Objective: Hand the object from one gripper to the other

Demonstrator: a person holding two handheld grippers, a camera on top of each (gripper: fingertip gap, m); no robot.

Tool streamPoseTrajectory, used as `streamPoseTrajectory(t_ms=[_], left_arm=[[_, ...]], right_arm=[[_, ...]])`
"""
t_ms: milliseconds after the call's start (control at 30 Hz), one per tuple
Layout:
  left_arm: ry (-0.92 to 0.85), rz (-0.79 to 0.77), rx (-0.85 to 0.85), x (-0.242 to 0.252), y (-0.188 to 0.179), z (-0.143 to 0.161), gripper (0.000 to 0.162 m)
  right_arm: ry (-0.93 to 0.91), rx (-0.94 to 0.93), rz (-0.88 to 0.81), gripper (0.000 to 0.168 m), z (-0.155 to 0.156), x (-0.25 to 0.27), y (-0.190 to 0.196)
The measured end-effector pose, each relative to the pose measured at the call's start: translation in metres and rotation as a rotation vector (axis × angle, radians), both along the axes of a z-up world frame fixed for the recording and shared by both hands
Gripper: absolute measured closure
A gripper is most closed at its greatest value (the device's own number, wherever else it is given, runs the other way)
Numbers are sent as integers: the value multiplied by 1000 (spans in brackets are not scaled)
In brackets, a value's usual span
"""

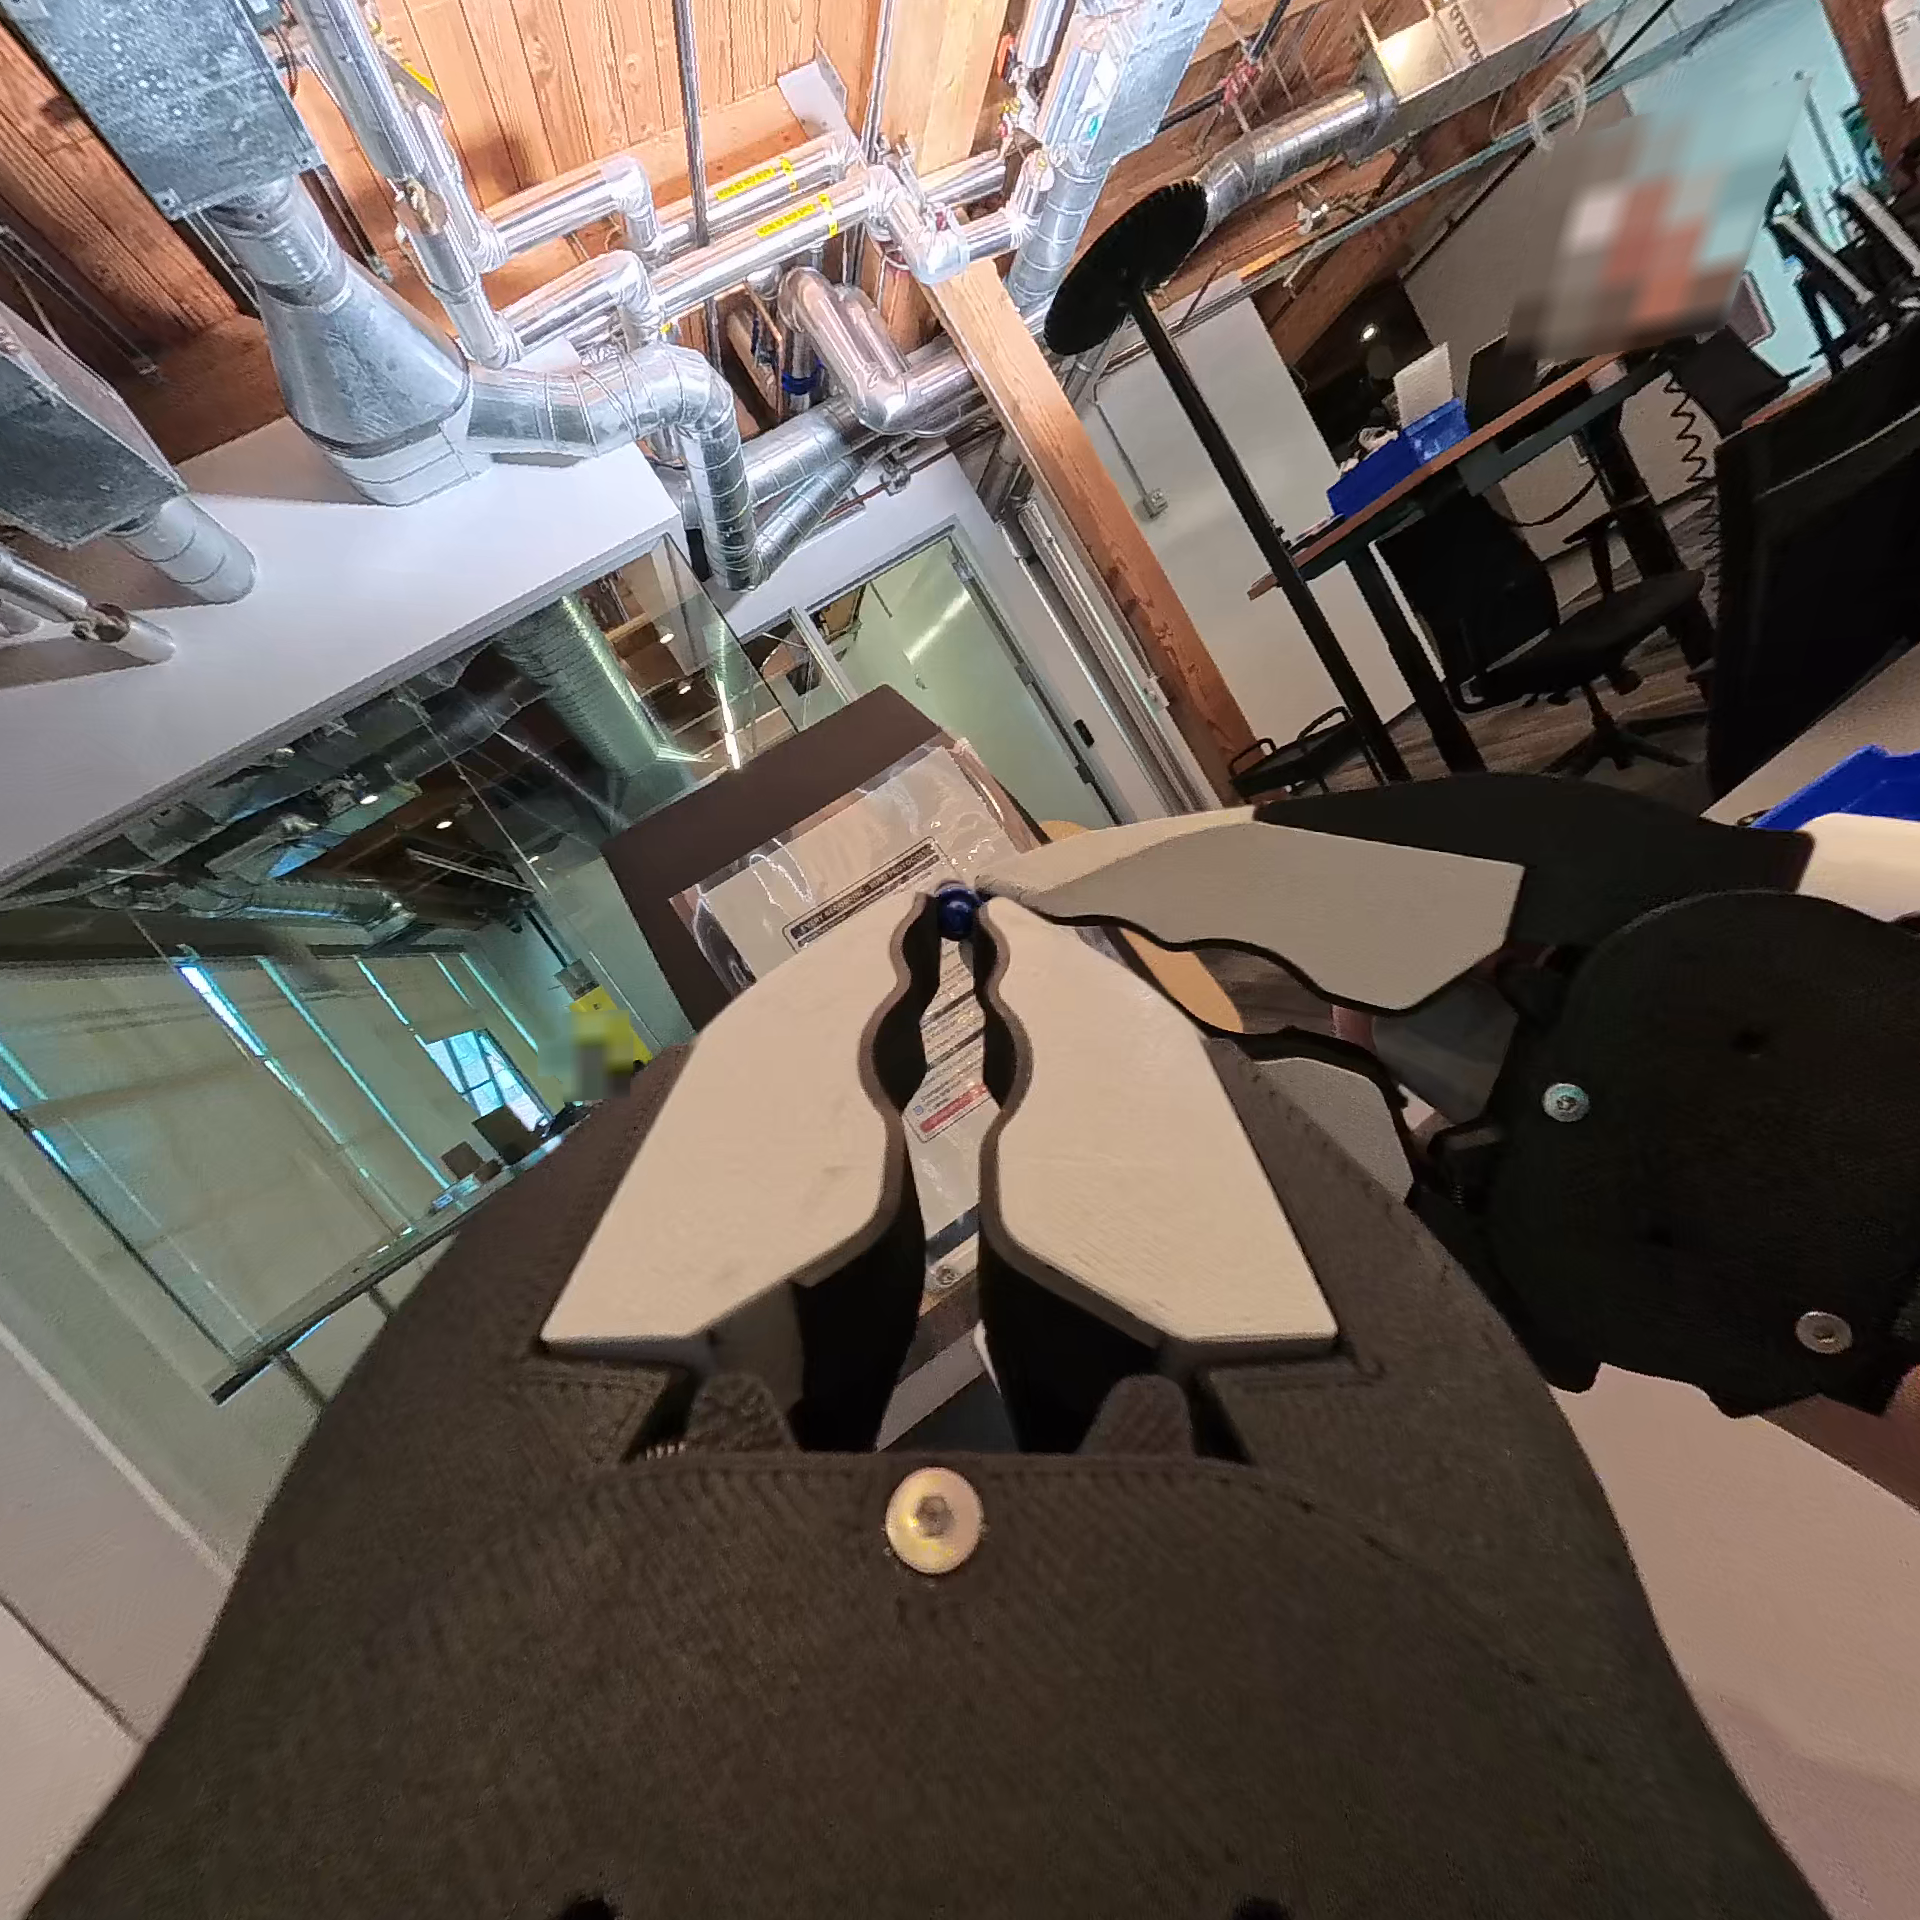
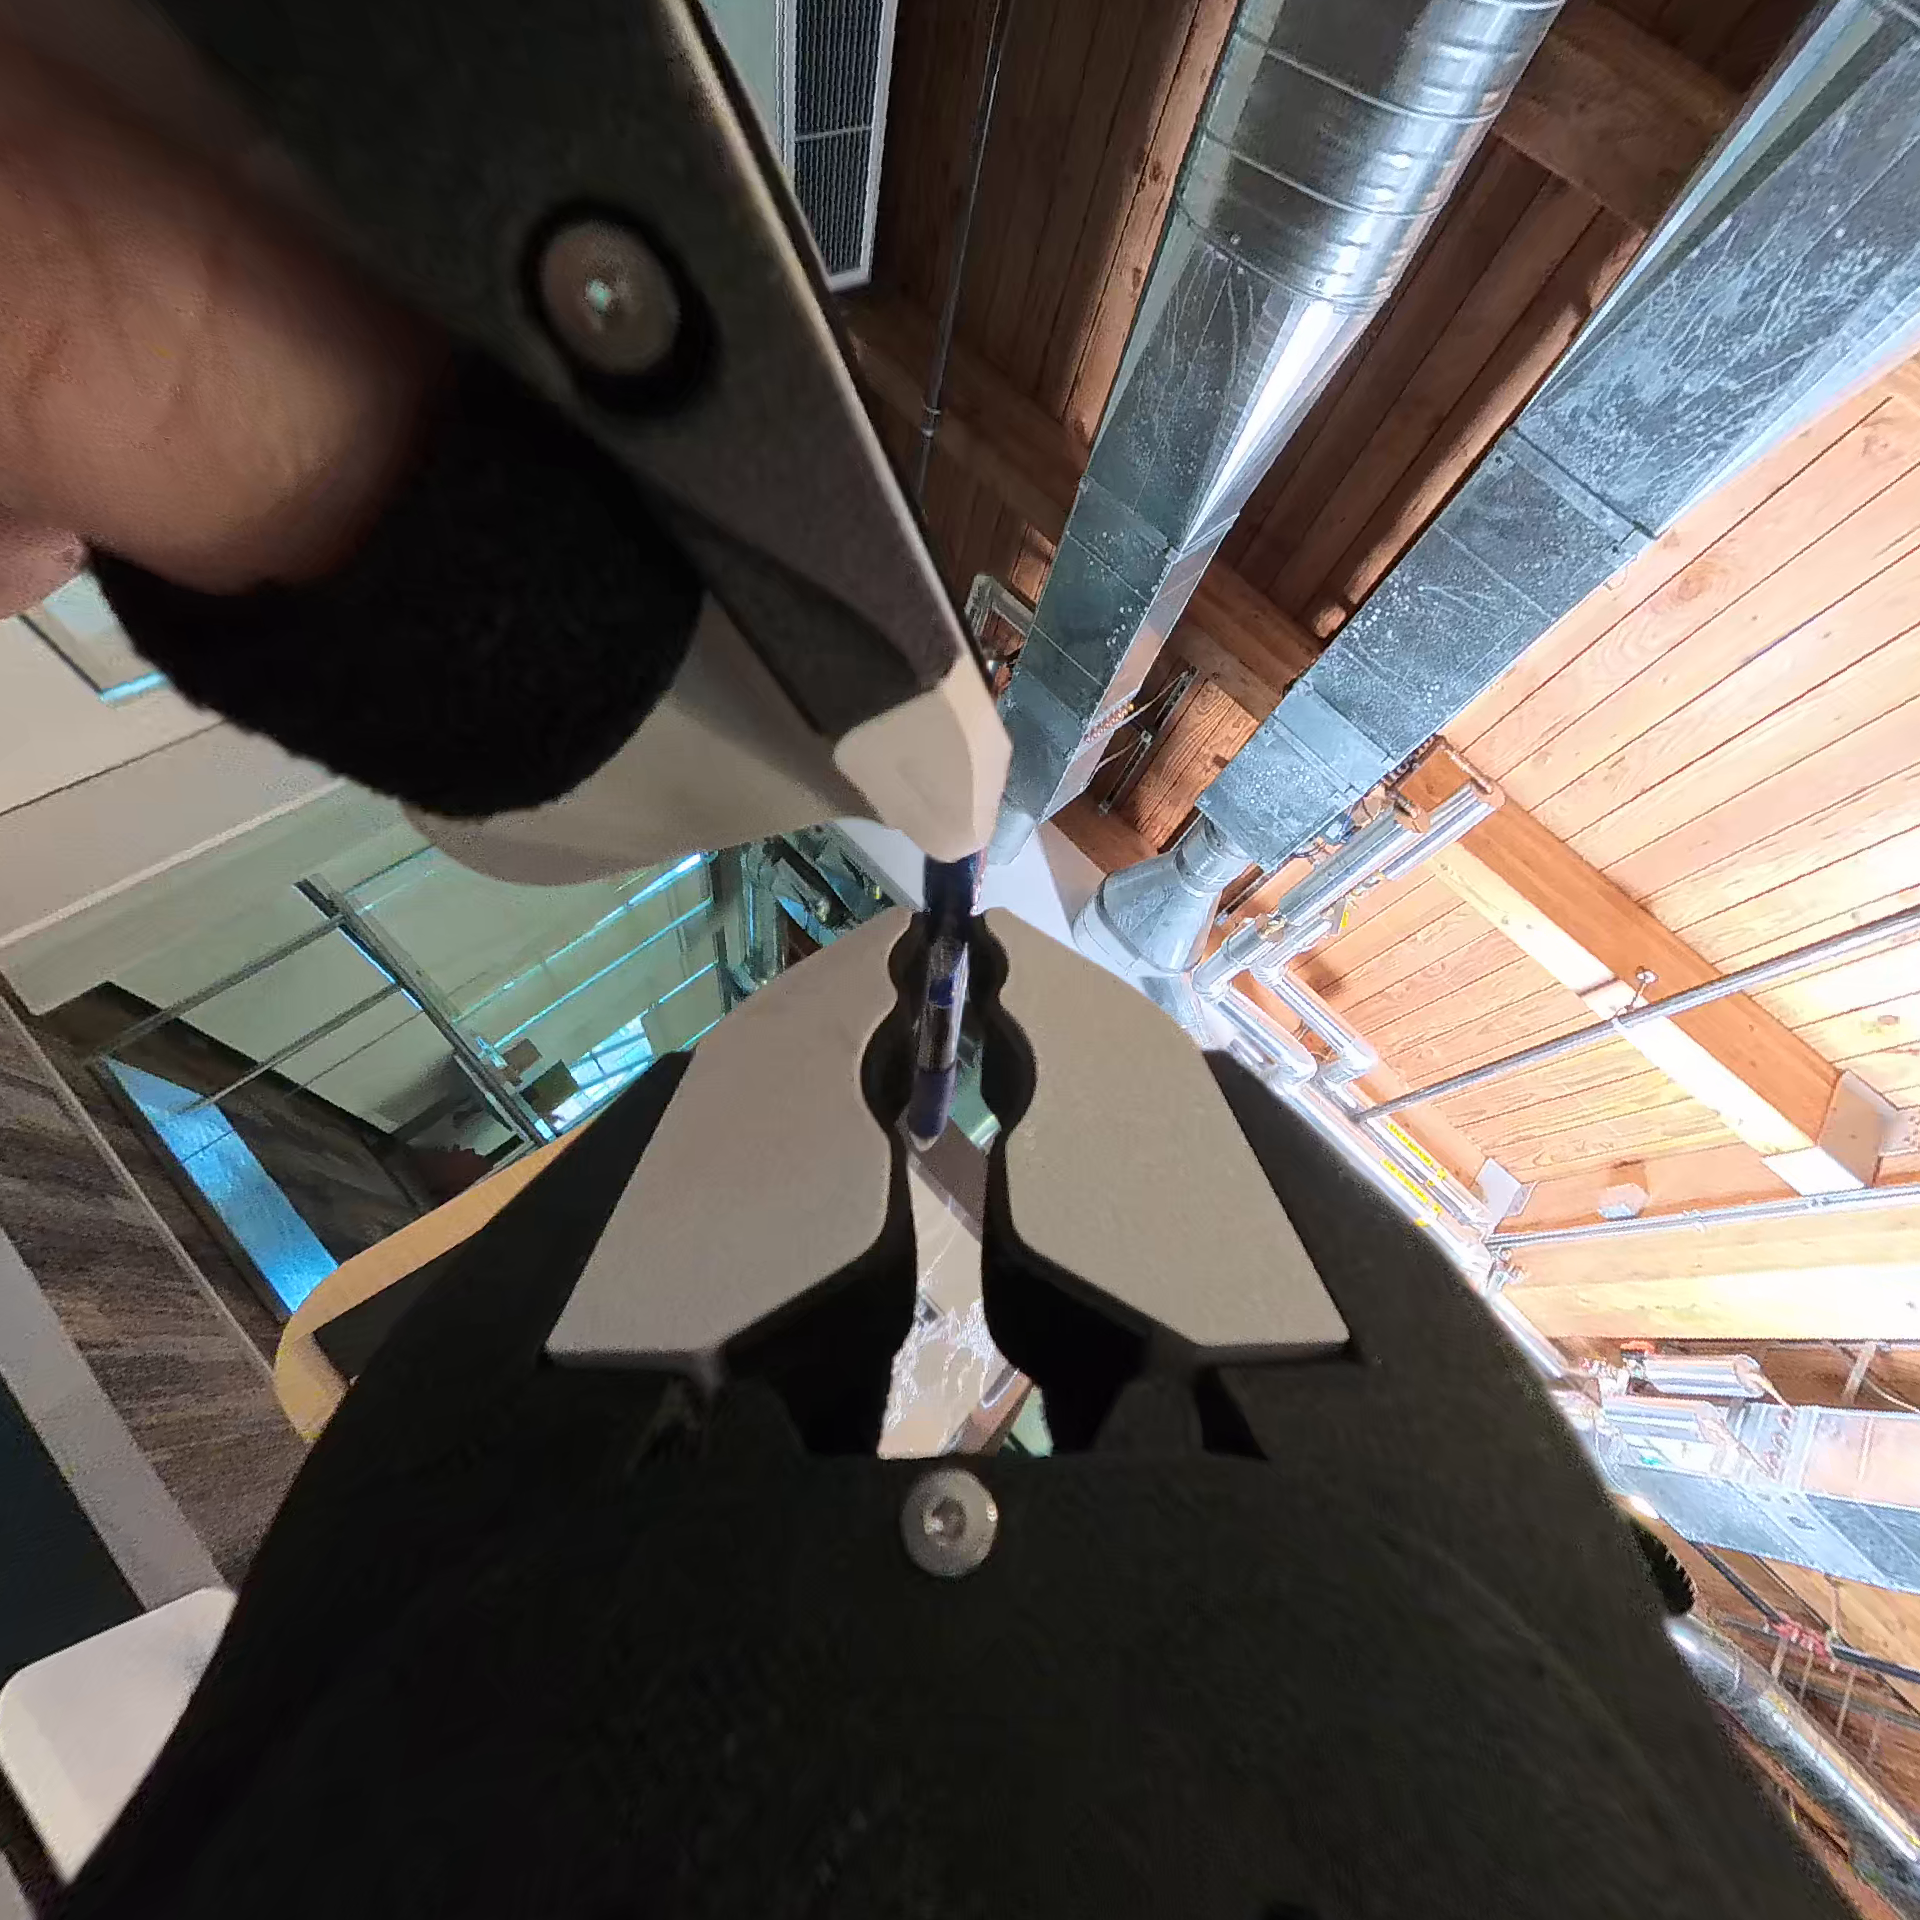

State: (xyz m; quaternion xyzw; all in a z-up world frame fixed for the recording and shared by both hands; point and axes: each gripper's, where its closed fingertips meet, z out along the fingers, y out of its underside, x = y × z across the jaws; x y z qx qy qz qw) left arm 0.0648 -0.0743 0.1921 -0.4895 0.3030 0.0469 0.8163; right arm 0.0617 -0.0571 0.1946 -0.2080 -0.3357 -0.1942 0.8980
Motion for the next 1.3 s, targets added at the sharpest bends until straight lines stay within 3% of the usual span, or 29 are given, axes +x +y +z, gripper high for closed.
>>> streamPoseTrajectory(t_ms=[167,300,433,567,633,733,800,900,1000,1067,1200,1300], left_arm=[[-42,-58,-45,-5,-2,3,157],[-68,-53,-49,-16,1,7,157],[-130,-105,-69,-27,-2,14,157],[-211,-205,-90,-36,-11,23,157],[-244,-270,-103,-38,-17,27,157],[-272,-353,-133,-37,-23,29,157],[-302,-436,-162,-34,-29,30,157],[-338,-536,-201,-31,-35,32,157],[-348,-558,-210,-32,-36,32,157],[-350,-572,-220,-31,-36,32,157],[-357,-605,-237,-28,-39,32,157],[-347,-607,-241,-26,-39,30,157]], right_arm=[[0,-18,90,160,-1,-4,-4],[-23,-60,174,149,-7,-11,-2],[-3,-101,388,149,-15,-12,-8],[184,-379,721,155,-26,-3,23],[293,-636,1029,154,-32,-6,39],[480,-980,1575,137,-33,0,56],[557,-1066,1832,120,-33,10,62],[504,-1046,1912,116,-32,12,53],[403,-937,2094,113,-13,22,18],[440,-889,2199,113,-1,31,8],[578,-846,2296,129,11,46,10],[549,-864,2237,144,10,42,9]])
